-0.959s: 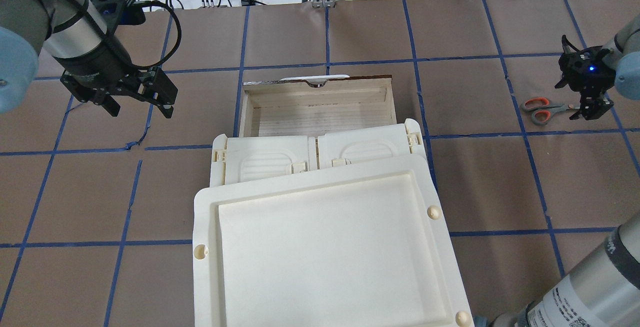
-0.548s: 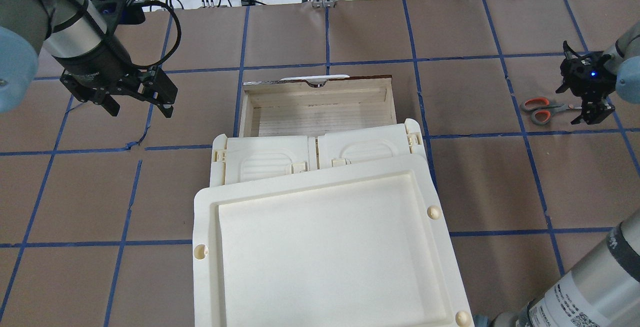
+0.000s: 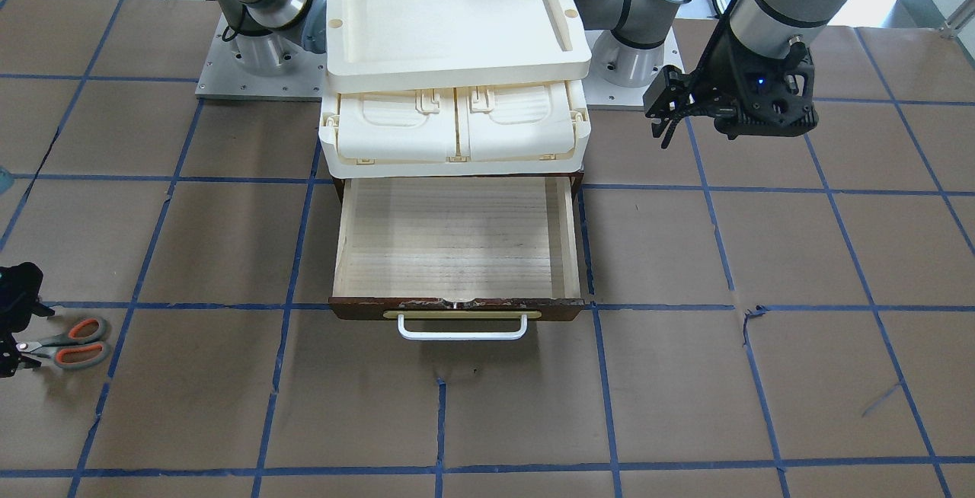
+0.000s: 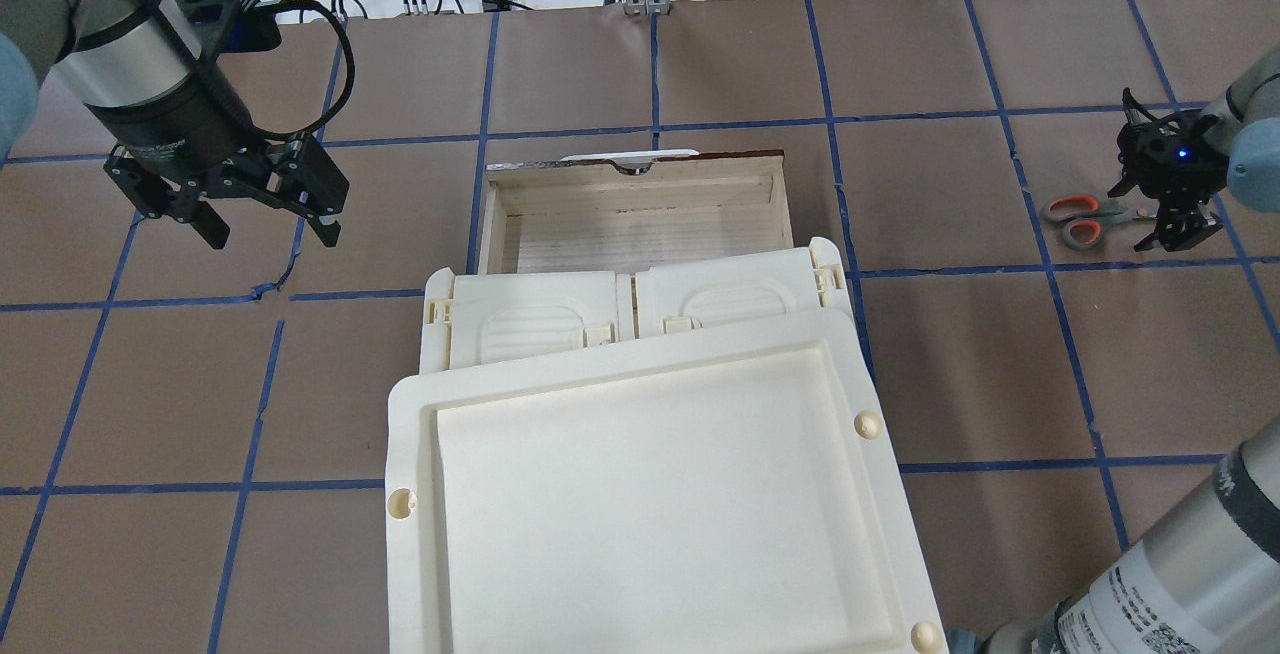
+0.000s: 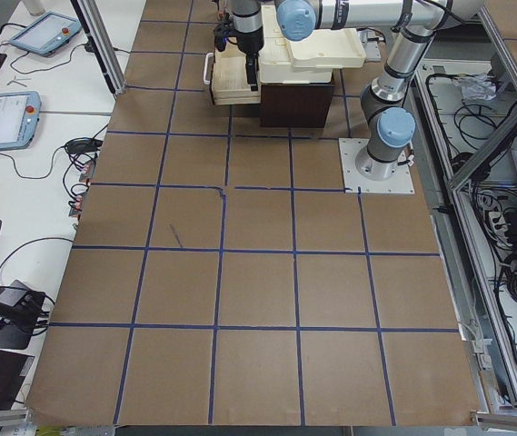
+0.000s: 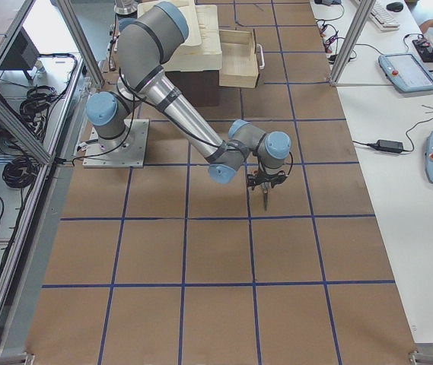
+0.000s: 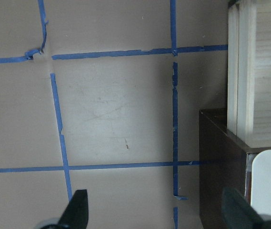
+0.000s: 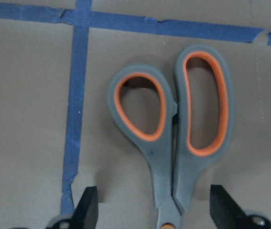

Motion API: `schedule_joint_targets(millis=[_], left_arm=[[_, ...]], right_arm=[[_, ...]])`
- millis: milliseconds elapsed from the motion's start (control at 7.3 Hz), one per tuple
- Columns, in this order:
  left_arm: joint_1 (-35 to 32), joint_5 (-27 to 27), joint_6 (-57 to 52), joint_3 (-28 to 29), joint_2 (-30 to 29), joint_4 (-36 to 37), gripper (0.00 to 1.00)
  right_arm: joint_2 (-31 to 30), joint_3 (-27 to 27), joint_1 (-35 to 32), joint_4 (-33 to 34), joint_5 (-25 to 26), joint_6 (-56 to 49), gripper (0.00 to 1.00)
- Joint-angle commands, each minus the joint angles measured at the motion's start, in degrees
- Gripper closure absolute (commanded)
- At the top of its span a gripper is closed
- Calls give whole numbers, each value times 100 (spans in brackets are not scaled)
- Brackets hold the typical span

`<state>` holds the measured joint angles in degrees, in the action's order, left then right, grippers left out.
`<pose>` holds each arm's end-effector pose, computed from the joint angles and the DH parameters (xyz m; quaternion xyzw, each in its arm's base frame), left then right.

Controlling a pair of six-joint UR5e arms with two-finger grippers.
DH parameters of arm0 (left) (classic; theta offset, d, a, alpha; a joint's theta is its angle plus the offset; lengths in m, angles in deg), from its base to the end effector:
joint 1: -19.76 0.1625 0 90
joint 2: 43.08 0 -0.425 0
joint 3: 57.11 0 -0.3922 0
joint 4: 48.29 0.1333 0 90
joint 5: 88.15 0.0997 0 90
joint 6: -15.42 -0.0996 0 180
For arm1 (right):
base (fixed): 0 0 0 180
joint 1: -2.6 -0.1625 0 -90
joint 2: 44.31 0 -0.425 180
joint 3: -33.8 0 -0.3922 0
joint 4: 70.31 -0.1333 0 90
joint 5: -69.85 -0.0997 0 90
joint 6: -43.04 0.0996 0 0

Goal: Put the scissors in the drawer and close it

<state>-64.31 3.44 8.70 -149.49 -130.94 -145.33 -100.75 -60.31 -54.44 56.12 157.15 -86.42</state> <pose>-0.0820 -0.4736 0.4742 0.0078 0.9979 0.0646 0.0068 -0.2340 -0.6145 0.1754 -0.7456 0.6658 -0.0216 0.0143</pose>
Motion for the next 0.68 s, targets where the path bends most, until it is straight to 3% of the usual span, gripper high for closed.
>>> schedule_joint_targets(millis=[0,137,274,411,548], left_arm=[[14,-18,-589,-43,15,61,0],[92,-270,-698,17,7,141,0],[162,-290,-360,96,24,80,0],[146,-360,-52,297,-2,-7,0],[163,-369,-32,325,-2,-304,0]], right_arm=[[1,-2,0,5,-2,0,56],[1,7,-8,5,-11,0,67],[-16,16,0,5,-11,0,84],[-60,16,-8,-3,-2,0,92],[-112,42,-43,5,6,70,94]])
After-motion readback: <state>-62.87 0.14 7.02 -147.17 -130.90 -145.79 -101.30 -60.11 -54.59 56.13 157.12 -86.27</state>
